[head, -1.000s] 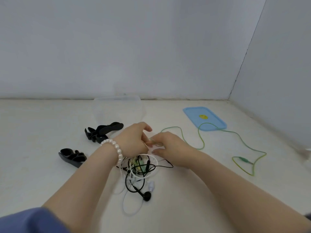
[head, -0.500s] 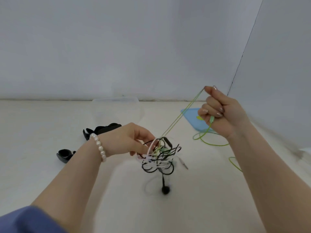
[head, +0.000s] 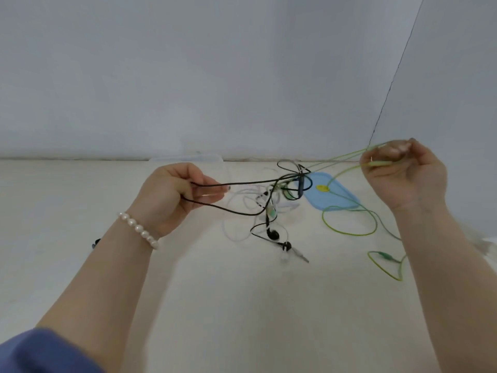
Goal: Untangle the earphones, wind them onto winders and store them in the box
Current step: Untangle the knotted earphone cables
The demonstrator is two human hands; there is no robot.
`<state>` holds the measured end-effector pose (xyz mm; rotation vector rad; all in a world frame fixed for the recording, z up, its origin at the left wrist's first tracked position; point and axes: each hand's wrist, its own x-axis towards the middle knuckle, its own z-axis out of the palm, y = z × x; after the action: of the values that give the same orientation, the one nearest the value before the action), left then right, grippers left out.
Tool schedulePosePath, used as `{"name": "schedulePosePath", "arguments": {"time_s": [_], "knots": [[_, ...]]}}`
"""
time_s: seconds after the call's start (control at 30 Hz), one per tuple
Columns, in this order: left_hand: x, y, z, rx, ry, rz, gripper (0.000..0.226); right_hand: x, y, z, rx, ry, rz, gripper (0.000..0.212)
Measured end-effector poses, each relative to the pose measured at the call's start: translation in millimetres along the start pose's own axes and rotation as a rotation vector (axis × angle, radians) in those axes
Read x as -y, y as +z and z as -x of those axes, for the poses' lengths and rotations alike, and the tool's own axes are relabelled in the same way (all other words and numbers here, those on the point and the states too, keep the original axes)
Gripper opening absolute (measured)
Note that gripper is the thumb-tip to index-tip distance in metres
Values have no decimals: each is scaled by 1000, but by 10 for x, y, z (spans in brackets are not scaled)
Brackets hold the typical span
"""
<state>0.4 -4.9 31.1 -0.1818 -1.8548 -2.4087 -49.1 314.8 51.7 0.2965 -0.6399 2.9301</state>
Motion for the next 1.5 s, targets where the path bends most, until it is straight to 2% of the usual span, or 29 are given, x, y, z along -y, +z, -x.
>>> {"name": "schedulePosePath", "arguments": {"time_s": [0.07,0.1,0.17,0.27,0.3,0.37,0.4,0.43,0.5,0.57,0.63,0.77,0.8,0.87,0.93,1.03,1.17,1.27,1.33,1.43,1.47,1.5], "knots": [[-73,-59,14,-3,-44,183,29,-4,-30,-14,-42,2,30,17],[-108,-77,35,11,-77,222,17,-11,-50,-21,-67,10,74,24],[-114,-111,29,22,-148,137,6,-40,-60,-23,-101,46,214,33],[43,-93,-79,-97,-229,-417,48,-137,29,27,-30,129,418,34],[98,-67,-103,-120,-262,-638,53,-176,69,49,5,145,482,35],[207,-43,-127,-107,-242,-1070,49,-264,145,98,83,170,584,45],[250,-20,-127,-89,-163,-1222,42,-309,178,129,133,182,609,49],[277,20,-109,-91,-50,-1267,33,-352,207,160,186,195,621,50],[259,188,-25,-67,157,-1109,30,-406,249,204,278,220,624,44],[228,394,64,60,227,-877,43,-441,300,233,342,241,625,38],[284,558,129,207,176,-815,45,-459,332,250,389,256,599,33],[488,664,144,427,162,-792,8,-488,358,276,420,283,552,34],[498,655,132,448,140,-738,9,-491,359,277,407,281,565,28],[476,590,89,441,70,-618,19,-480,354,260,315,271,581,31],[416,507,41,414,31,-582,16,-444,320,230,198,235,568,43],[348,366,-8,384,21,-720,17,-398,268,203,83,194,612,47],[328,233,-48,490,-65,-1040,18,-382,213,184,-11,186,534,38],[320,189,-66,467,-85,-1083,18,-397,164,160,-49,165,493,47],[283,137,-76,423,-73,-1038,13,-409,127,139,-76,137,477,45],[262,71,-79,323,-37,-829,7,-422,25,69,-73,137,507,24],[274,79,-74,262,-27,-733,6,-448,-9,42,-82,145,642,20],[298,104,-71,197,-28,-627,5,-486,-37,32,-101,154,887,19]]}}
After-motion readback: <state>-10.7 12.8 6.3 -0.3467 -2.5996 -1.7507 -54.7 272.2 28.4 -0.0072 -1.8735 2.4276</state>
